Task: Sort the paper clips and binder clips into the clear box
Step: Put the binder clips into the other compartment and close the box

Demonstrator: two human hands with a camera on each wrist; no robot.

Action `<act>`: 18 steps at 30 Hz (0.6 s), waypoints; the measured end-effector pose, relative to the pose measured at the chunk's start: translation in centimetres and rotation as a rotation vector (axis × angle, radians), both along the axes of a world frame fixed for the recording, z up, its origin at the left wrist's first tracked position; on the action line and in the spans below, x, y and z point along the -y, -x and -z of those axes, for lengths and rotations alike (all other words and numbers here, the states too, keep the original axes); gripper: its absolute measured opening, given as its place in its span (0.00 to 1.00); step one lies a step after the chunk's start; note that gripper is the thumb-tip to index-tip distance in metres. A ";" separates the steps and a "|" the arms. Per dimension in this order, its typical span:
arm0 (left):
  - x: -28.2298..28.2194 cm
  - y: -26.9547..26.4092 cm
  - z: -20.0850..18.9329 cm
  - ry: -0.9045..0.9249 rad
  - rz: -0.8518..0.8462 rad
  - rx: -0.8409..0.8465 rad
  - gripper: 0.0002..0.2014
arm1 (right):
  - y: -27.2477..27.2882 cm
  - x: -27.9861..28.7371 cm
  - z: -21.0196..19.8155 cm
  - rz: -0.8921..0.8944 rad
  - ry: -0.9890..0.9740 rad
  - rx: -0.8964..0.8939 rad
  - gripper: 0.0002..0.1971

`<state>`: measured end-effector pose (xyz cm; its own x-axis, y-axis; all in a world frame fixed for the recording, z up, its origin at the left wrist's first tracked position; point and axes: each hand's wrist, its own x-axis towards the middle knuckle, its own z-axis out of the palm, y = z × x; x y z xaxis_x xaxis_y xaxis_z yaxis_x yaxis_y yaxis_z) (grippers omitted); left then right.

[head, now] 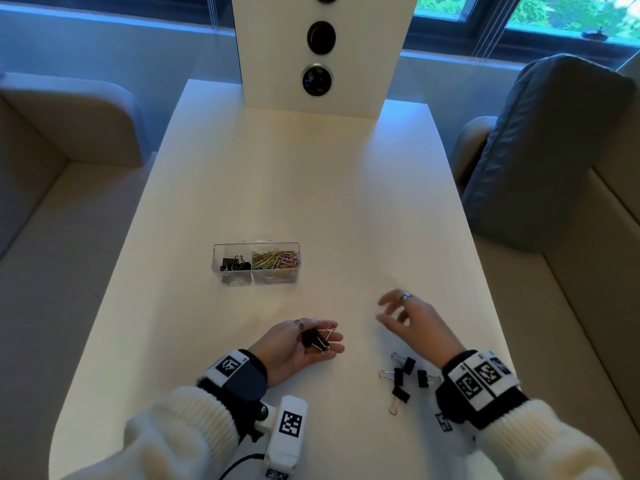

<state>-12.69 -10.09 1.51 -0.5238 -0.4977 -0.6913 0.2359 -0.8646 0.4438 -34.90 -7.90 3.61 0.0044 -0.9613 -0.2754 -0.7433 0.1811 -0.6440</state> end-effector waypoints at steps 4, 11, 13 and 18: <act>0.2 -0.1 -0.1 0.003 -0.005 0.011 0.14 | 3.6 -1.7 1.9 -0.110 -0.422 -0.279 0.19; 0.4 0.1 -0.2 0.008 -0.002 0.027 0.14 | 3.8 -3.3 3.4 -0.110 -0.399 -0.277 0.11; 0.5 0.2 -0.2 0.003 -0.010 0.030 0.14 | 4.1 -3.2 3.7 -0.102 -0.391 -0.286 0.10; 0.7 0.3 -0.1 0.005 -0.042 0.022 0.14 | 3.0 -2.3 2.5 -0.103 -0.287 -0.226 0.10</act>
